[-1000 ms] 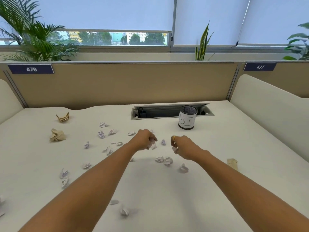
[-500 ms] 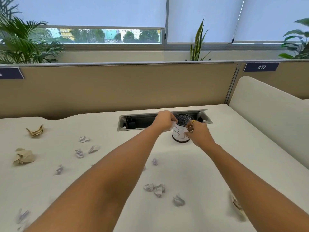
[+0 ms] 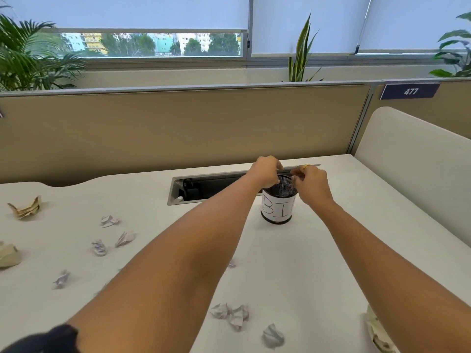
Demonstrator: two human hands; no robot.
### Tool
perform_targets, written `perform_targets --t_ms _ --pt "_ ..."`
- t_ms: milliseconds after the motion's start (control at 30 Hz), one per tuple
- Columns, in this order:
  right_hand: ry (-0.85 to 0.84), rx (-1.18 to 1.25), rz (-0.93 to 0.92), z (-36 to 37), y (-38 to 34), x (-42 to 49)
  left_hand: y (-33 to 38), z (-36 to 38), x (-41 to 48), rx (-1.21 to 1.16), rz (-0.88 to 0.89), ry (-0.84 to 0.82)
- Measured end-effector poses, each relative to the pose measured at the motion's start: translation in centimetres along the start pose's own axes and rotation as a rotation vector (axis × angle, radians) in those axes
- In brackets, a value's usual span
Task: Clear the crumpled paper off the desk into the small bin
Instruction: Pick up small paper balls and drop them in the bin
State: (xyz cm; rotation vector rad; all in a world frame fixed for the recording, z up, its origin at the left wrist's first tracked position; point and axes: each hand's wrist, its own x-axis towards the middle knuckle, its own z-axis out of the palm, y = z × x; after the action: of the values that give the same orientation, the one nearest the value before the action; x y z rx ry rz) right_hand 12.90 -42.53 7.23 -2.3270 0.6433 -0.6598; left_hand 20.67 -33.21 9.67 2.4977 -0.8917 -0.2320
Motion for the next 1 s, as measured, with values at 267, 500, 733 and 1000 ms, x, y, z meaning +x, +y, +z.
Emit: perform_targets --t_ms 267,500,733,1000 --pt "-0.011 0.129 -0.004 0.1 0.3 -2.6 -1.2 0.6 -3.6 -0.143 0.015 0.193" --pt "-0.108 0.141 0.007 0.9 0.8 -7.7 -4.7 1.9 -8.9 -0.146 -0.030 0.246" --pt "-0.377 -0.061 -0.077 2.0 1.5 -13.4 -9.5 4.8 -14.7 -0.140 -0.184 0.253" --pt "-0.677 -0.275 -0.118 1.2 1.9 -17.3 -13.0 7.0 -20.0 0.041 -0.172 0.239"
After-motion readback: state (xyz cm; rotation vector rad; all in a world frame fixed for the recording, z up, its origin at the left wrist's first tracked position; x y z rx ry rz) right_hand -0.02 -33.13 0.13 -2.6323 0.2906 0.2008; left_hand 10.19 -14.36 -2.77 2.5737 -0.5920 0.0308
